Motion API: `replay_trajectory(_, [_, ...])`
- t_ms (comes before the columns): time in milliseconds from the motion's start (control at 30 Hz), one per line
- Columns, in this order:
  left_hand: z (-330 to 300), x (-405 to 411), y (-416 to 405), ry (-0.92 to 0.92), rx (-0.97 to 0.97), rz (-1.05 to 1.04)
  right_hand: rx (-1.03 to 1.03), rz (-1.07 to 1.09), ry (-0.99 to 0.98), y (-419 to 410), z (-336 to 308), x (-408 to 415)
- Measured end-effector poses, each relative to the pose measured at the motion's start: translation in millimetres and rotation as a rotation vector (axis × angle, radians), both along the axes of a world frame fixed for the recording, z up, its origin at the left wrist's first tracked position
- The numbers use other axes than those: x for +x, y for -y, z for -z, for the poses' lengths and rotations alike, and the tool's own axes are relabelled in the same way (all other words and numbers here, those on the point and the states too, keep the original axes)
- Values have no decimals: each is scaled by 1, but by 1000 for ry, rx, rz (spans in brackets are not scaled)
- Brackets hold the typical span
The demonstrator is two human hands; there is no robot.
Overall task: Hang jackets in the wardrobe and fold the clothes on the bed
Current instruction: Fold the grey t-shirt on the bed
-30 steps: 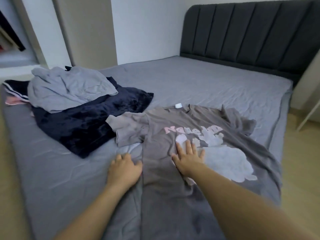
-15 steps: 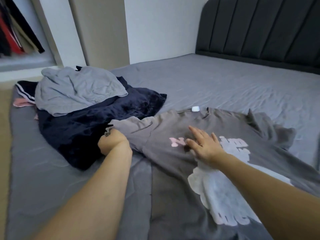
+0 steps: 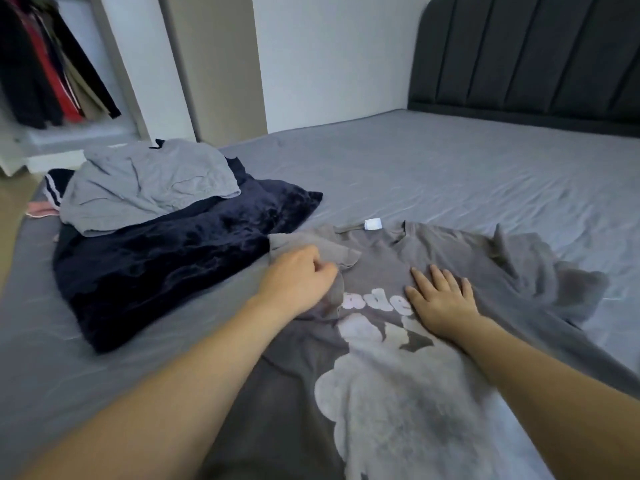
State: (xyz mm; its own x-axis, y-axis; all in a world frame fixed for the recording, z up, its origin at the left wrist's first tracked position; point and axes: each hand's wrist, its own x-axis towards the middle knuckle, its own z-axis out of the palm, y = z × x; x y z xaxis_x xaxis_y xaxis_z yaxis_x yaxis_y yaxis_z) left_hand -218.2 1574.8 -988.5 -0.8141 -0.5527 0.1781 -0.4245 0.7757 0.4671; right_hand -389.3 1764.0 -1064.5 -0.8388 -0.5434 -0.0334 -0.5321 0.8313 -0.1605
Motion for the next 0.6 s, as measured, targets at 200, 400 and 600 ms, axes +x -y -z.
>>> replay_trajectory(200, [61, -44, 22, 419, -59, -3, 17, -2, 21, 6, 17, -14])
replay_trajectory(400, [78, -51, 24, 585, -99, -47, -95, -27, 44, -11, -2, -31])
replay_trajectory(600, [23, -103, -8, 1042, -483, -223, -321, 727, -69, -128, -29, -91])
